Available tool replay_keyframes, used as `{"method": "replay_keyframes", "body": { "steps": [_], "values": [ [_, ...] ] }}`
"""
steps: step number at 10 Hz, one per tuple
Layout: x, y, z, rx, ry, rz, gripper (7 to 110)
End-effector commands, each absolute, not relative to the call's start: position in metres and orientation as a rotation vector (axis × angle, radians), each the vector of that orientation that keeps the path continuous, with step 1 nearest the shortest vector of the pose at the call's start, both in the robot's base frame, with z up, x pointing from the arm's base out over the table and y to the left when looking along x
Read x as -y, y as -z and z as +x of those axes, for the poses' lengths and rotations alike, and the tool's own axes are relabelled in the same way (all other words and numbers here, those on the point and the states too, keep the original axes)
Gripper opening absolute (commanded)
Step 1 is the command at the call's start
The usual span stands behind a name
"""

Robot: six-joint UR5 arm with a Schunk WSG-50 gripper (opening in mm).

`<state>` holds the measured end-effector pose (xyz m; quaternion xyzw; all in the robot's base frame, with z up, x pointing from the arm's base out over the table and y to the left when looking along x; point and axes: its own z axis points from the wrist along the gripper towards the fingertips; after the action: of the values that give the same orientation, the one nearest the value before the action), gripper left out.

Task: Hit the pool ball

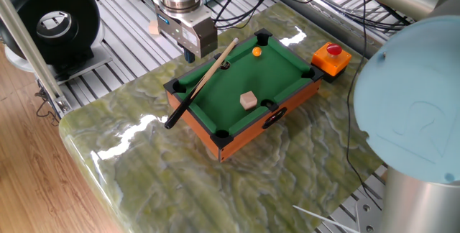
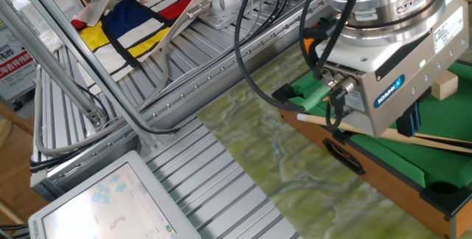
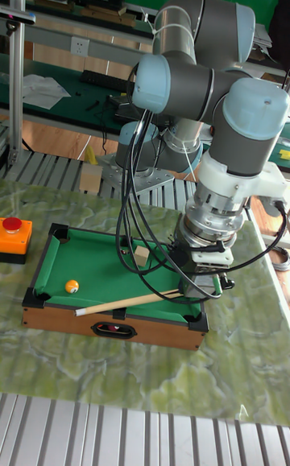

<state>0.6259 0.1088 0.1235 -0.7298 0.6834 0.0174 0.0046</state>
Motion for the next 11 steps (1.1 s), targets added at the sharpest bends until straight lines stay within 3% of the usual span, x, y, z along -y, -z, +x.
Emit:
{"method": "replay_keyframes", "body": {
  "steps": [1,11],
  "values": [
    [-0.125,-0.1263,0.6323,-2.114,-0.099,-2.24,7],
    [-0.1193,-0.1257,0.6328,-2.133,-0.072,-2.243,7]
  ]
}}
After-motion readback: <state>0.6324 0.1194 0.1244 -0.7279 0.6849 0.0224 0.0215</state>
